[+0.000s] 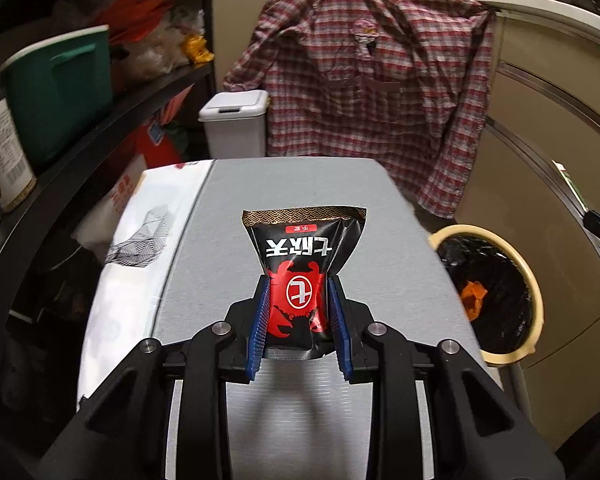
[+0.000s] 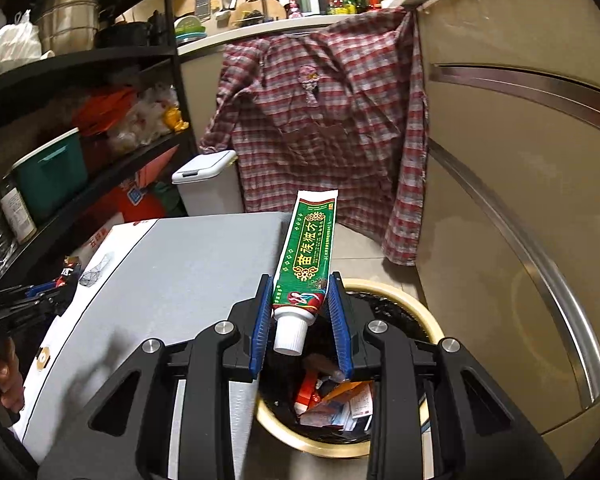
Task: Collect trash
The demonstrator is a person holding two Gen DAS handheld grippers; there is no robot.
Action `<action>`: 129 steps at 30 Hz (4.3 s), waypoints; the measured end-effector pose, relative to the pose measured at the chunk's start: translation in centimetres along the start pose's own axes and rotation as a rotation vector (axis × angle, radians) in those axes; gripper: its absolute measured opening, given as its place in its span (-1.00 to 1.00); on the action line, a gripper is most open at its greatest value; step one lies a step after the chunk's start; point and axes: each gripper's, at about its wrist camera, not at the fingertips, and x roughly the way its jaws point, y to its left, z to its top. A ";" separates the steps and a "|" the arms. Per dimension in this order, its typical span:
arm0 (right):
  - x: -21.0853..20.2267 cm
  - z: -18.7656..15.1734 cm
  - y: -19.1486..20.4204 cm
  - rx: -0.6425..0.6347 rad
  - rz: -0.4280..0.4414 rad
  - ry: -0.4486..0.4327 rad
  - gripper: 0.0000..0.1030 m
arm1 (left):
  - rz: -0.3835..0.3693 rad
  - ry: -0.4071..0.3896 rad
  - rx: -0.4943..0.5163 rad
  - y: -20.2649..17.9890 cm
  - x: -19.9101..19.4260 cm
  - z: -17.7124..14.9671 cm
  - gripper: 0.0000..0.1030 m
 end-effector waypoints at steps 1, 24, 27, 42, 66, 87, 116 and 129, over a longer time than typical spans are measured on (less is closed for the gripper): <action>0.0 0.0 -0.3 0.003 -0.003 -0.002 -0.44 | -0.008 -0.003 0.009 -0.6 -0.1 0.0 -0.45; 0.1 0.3 -4.0 0.046 -0.002 0.005 -0.44 | -0.216 -0.052 0.095 -13.9 -0.8 2.9 -0.44; 0.3 0.4 -4.3 0.050 -0.012 0.006 -0.44 | -0.238 -0.048 0.103 -15.8 -0.3 3.6 -0.44; 1.7 0.5 -7.6 0.098 -0.033 0.039 -0.44 | -0.273 -0.002 0.129 -20.7 3.4 4.8 -0.42; 3.5 -0.1 -8.2 0.126 -0.023 0.091 -0.21 | -0.324 0.092 0.071 -20.7 7.0 6.0 0.18; 3.3 -0.4 -8.5 0.132 -0.035 0.084 -0.18 | -0.346 0.085 0.050 -19.7 6.5 6.2 0.33; -13.5 -8.6 -0.3 0.023 -0.190 -0.055 0.88 | -0.175 -0.165 0.039 -10.7 -10.9 -5.0 0.78; -14.8 -11.8 0.7 0.013 -0.221 -0.006 0.90 | -0.121 -0.102 0.034 -10.3 -10.3 -9.6 0.85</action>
